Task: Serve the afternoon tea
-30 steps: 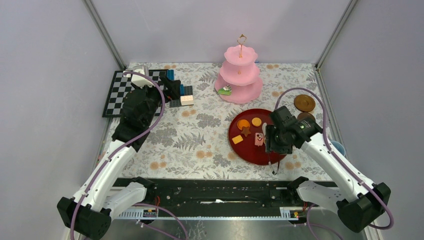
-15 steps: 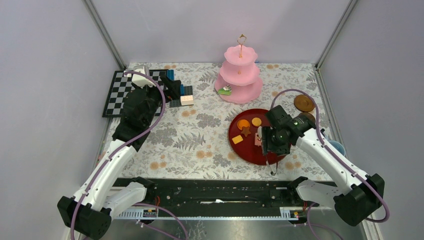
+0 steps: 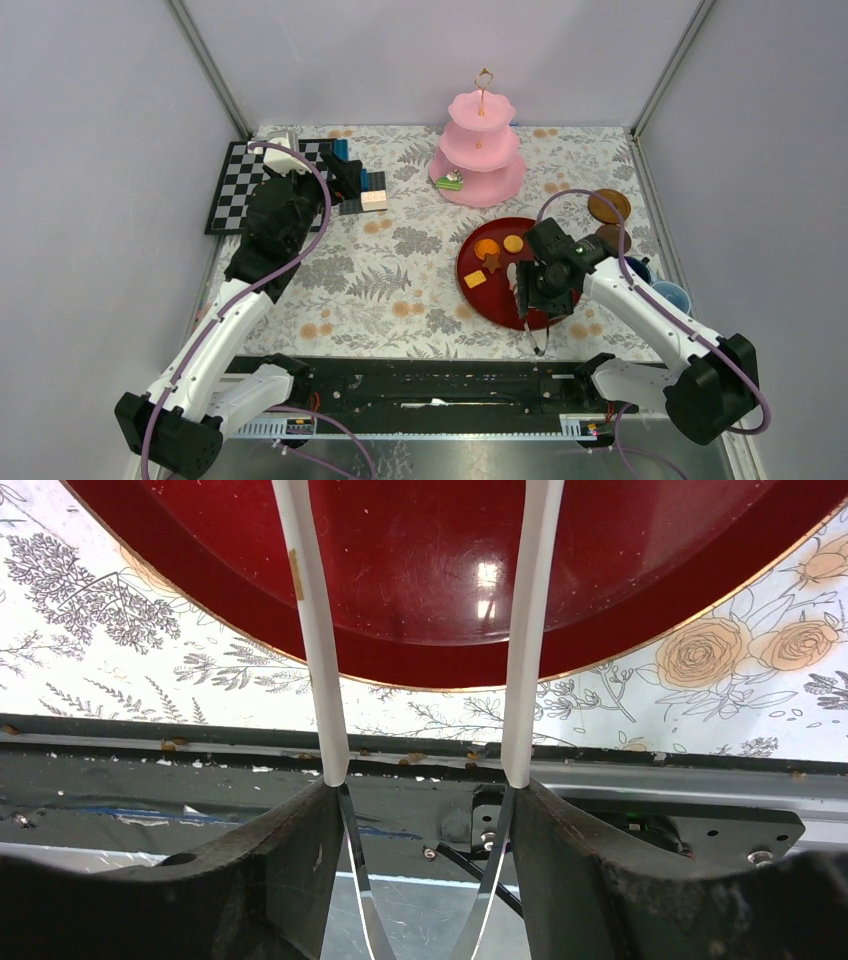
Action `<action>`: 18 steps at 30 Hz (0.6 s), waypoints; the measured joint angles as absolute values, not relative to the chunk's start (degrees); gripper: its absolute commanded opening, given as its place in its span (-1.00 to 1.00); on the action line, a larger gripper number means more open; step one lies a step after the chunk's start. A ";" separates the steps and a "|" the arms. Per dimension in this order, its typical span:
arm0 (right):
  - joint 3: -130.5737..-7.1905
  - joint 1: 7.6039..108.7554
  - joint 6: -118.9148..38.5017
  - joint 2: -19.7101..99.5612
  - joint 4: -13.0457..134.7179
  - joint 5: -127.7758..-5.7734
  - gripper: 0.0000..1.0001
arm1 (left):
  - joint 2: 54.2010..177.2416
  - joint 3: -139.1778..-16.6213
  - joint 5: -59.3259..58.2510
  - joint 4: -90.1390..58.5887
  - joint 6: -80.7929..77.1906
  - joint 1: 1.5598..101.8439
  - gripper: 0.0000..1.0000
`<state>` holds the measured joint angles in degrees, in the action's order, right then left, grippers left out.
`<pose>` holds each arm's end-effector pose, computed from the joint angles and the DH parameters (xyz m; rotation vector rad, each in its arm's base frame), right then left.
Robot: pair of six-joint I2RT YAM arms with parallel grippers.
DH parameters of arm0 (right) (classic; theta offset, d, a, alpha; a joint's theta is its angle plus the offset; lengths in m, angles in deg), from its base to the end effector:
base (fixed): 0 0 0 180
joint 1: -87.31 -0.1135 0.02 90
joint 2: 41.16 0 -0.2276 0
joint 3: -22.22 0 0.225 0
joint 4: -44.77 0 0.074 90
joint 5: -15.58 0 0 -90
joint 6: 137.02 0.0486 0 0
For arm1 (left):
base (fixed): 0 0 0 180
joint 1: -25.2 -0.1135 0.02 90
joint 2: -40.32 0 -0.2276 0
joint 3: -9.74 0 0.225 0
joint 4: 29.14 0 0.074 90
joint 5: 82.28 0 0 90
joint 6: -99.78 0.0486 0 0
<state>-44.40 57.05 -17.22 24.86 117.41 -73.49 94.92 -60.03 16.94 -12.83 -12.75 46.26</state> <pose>0.1640 0.0966 0.2072 -0.0152 2.8679 0.2470 0.2149 -0.0744 0.3555 -0.1474 1.6030 -0.4639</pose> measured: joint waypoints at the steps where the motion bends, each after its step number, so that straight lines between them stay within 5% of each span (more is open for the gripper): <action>1: -44.16 57.00 -17.11 25.13 117.12 -73.40 0.30 | 94.92 -60.03 16.94 -12.83 -12.75 46.26 0.98; 12: -43.09 54.69 -15.67 28.45 113.41 -74.82 0.20 | 94.92 -60.03 16.94 -12.83 -12.75 46.26 0.98; 18: -43.09 53.16 -14.79 29.78 113.06 -77.22 -0.05 | 94.92 -60.03 16.94 -12.81 -12.75 46.26 0.98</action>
